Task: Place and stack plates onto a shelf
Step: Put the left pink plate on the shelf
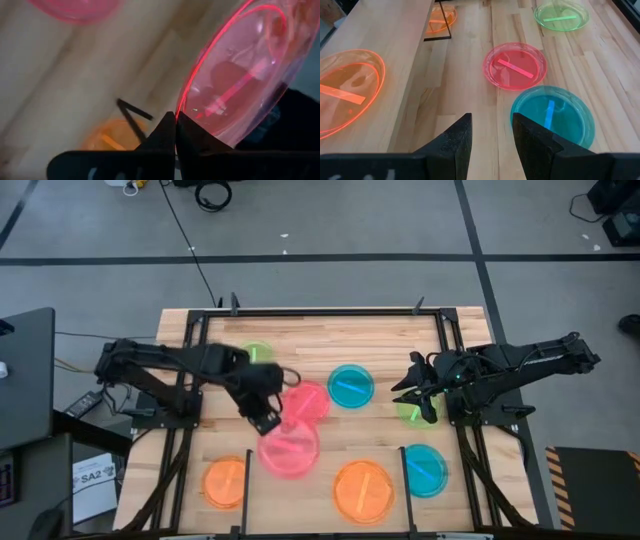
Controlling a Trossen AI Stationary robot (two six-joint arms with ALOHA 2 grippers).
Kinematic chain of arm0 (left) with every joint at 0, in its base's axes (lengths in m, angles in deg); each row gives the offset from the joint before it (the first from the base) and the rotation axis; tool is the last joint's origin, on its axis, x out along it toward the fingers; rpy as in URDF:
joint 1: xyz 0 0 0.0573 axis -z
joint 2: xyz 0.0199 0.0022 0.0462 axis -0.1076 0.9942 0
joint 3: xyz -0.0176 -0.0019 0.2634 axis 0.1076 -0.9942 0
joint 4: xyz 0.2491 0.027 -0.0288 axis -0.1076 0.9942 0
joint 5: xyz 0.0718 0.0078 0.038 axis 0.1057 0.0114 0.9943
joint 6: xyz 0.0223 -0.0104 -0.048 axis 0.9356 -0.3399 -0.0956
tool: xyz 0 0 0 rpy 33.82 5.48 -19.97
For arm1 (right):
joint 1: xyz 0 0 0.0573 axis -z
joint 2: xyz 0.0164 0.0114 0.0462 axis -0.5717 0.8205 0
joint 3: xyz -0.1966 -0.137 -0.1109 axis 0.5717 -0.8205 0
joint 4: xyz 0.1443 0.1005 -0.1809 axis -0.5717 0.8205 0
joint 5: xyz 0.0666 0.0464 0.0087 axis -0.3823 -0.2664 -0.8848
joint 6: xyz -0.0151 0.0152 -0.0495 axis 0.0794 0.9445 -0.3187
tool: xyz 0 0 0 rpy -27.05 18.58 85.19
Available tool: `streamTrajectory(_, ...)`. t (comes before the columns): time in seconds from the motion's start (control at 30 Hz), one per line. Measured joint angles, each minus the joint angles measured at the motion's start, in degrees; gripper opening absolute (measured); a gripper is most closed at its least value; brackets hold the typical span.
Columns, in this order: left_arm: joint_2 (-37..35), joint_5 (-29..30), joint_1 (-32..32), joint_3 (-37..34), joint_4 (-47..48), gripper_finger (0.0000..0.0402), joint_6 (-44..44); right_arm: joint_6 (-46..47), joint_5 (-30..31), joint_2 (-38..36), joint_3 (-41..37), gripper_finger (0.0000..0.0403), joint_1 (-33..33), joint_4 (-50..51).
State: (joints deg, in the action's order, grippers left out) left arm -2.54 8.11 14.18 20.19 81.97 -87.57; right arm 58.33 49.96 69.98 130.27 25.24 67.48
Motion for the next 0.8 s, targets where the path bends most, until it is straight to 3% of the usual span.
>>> streamTrajectory(0.33,6.38,-0.14,9.69,0.0,-8.03,0.0002,-9.12,0.02,-0.02,0.0,0.0,0.0148,0.02,-0.02)
streamTrajectory(0.8,10.86,-2.92,12.24,0.0,-10.58,0.0002,-13.28,0.04,0.0,0.0,0.0,0.0148,0.02,0.02)
